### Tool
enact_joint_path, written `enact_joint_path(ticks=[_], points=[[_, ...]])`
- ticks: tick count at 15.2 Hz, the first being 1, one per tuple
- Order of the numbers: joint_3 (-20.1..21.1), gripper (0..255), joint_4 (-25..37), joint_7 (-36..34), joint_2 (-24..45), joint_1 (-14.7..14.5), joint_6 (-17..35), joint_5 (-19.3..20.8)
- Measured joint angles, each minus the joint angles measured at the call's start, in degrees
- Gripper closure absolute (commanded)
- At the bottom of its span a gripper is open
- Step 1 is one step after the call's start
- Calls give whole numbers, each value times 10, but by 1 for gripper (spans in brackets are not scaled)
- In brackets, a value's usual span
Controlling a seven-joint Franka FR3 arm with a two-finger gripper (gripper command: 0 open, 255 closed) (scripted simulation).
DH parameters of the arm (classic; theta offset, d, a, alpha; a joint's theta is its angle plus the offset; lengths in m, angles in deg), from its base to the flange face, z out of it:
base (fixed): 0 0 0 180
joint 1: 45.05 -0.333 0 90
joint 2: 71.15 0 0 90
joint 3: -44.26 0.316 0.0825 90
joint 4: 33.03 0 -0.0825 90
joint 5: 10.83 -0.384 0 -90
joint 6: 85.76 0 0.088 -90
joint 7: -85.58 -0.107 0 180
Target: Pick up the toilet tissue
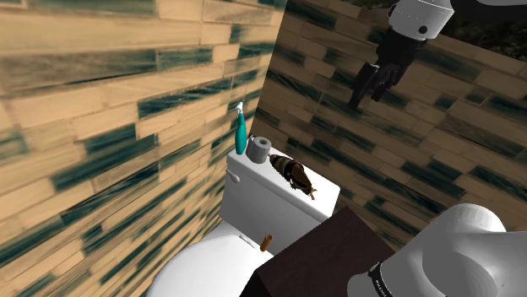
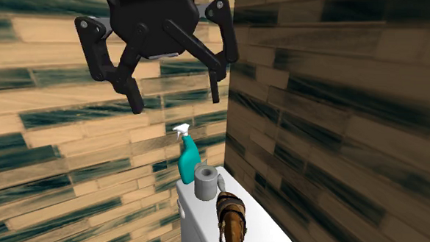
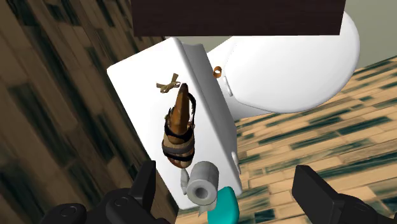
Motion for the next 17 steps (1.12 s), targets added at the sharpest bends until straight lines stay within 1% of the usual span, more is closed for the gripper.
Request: enact_joint_path(ticks=[2, 5, 10, 12, 17], points=[[-2, 0, -2, 2, 7, 0, 8, 0], [-15, 0, -17, 14, 39, 1, 54, 3], [-35, 0, -11, 37, 126, 3, 132, 3], [-44, 0, -18, 48, 153, 4, 165, 3], [-59, 0, 13, 72, 258, 3, 235, -5]])
